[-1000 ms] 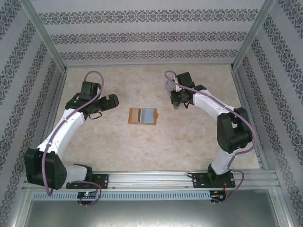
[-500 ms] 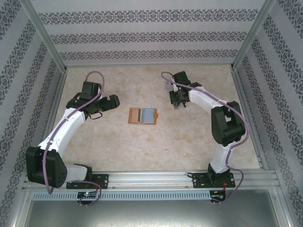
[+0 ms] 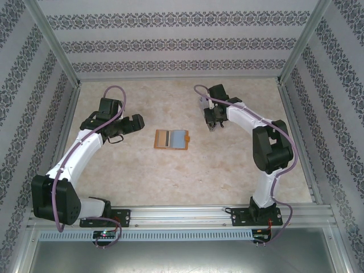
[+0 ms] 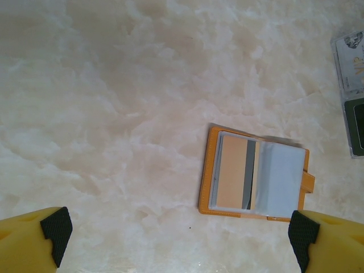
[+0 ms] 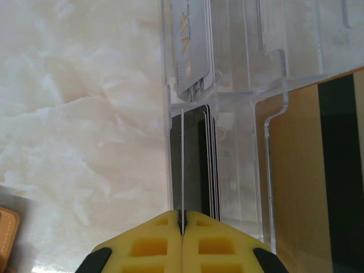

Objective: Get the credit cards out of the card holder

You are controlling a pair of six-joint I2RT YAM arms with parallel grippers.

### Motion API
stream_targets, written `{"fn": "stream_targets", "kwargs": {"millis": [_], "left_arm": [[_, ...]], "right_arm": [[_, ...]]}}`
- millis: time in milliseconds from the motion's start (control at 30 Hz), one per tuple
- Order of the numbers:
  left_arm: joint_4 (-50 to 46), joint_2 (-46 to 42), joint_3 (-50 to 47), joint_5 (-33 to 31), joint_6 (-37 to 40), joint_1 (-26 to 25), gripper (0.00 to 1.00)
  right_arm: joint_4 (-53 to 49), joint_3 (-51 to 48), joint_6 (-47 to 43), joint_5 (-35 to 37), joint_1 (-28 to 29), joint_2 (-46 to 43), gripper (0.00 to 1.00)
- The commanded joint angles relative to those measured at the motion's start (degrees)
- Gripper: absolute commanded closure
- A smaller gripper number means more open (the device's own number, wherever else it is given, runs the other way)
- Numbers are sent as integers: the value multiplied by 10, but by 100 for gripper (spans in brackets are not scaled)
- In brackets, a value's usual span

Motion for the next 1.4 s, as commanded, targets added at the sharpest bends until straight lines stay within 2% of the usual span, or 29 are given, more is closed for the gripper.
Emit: {"fn": "stream_targets", "kwargs": {"millis": [0, 200, 467, 567, 700, 833, 1000, 1133, 1367], "left_arm": [[-13, 5, 2, 10, 15, 7, 1], [-15, 6, 4, 14, 17, 7, 0], [-12, 14, 6, 21, 13, 7, 0], [-5, 24, 2, 33, 4, 7, 1], [1, 38, 4, 40, -8, 7, 1], [5, 47, 6, 37, -14, 8, 1], [-3, 51, 9, 19, -15, 8, 1], [-23, 54, 16, -3, -6, 9, 0], [-25, 53, 16, -1, -6, 9, 1]], "right_arm": [[-8, 14, -9, 14, -4, 11, 95], [-10, 11, 7, 12, -5, 1, 72], [-2, -29, 72, -11, 1, -88, 57], [10, -60, 122, -36, 23, -119, 51], [43, -94, 189, -62, 91, -132, 44], [98, -92, 266, -101, 173, -91, 42], [136, -40, 314, -117, 235, -12, 43], [138, 7, 358, -115, 238, 45, 47], [112, 54, 391, -68, 229, 106, 49]]}}
